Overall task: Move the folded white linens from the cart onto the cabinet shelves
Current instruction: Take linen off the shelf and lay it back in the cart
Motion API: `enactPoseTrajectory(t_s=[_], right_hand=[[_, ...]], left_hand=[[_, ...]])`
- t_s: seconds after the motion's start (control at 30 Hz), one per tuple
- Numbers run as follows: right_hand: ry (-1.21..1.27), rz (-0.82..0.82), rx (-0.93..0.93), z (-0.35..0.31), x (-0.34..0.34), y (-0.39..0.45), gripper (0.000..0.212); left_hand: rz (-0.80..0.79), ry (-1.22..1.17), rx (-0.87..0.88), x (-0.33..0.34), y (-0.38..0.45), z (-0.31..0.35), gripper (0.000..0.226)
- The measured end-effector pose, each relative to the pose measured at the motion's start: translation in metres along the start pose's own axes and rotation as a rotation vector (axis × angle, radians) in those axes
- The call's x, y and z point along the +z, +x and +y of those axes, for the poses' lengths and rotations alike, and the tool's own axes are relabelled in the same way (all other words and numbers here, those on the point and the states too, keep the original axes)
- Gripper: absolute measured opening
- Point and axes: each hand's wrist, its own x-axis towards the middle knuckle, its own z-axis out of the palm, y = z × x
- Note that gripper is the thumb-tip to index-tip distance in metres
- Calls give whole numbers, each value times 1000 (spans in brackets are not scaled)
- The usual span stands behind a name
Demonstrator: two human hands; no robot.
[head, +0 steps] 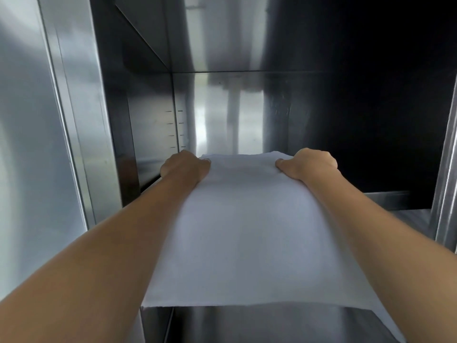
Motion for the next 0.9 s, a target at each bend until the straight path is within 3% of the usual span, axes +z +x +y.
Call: enactPoseTrajectory(t_s=[0.9], right_hand=[[118, -14, -8, 6, 2, 4, 42]], left_hand=[[-19, -134, -12, 3, 7, -3, 52]])
